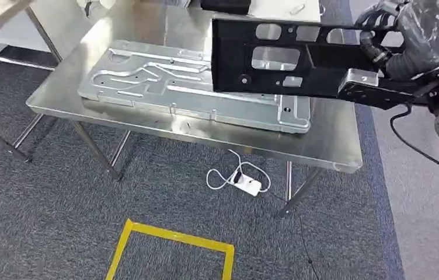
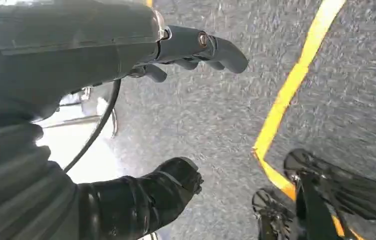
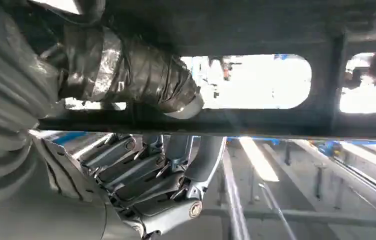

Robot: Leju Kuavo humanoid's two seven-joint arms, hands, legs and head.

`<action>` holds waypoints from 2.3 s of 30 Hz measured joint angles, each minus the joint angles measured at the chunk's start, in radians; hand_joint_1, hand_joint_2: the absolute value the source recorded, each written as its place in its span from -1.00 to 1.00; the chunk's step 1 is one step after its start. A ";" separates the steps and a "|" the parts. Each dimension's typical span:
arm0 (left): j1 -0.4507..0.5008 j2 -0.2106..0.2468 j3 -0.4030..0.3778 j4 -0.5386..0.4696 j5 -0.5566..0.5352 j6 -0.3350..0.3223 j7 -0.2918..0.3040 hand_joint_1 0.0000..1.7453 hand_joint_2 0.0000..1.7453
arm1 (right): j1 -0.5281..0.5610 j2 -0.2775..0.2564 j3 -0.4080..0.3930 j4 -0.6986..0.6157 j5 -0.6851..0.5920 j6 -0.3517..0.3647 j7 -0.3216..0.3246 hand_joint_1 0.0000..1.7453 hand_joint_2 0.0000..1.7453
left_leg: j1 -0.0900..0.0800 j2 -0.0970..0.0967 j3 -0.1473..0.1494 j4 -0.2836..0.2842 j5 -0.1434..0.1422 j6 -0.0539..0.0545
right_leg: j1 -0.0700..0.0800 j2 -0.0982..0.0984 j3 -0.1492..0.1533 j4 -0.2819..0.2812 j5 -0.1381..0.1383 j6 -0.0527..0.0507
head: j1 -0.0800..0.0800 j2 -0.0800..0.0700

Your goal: Take the parts from the cabinet and place them on the table.

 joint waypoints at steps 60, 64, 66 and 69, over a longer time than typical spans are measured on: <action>0.005 0.011 0.003 -0.005 -0.031 0.012 0.006 -1.00 1.00 | 0.081 0.097 -0.028 0.244 0.037 -0.026 -0.056 1.00 1.00 | -0.006 0.002 0.002 -0.003 0.008 0.002 | 0.008 0.000 0.025 -0.115 0.085 -0.018 | -0.001 0.000; 0.006 0.011 0.007 -0.005 -0.033 0.011 0.011 -1.00 1.00 | 0.069 0.143 -0.025 0.271 0.052 -0.026 -0.047 1.00 1.00 | -0.006 0.003 0.024 -0.007 -0.008 0.011 | 0.004 0.000 -0.122 0.146 -0.002 -0.005 | 0.000 0.000; 0.002 0.011 0.010 -0.005 -0.035 0.009 0.013 -1.00 1.00 | 0.071 0.173 -0.014 0.292 0.059 -0.027 -0.041 1.00 1.00 | -0.005 0.003 0.036 -0.002 -0.020 0.008 | -0.004 0.000 -0.170 0.186 0.027 0.001 | 0.000 0.000; 0.002 0.011 0.012 -0.005 -0.037 0.008 0.015 -1.00 1.00 | 0.061 0.207 -0.005 0.311 0.062 -0.027 -0.037 1.00 1.00 | -0.001 0.000 0.064 0.014 -0.054 -0.003 | -0.013 -0.003 -0.089 -0.046 0.197 0.005 | 0.000 0.000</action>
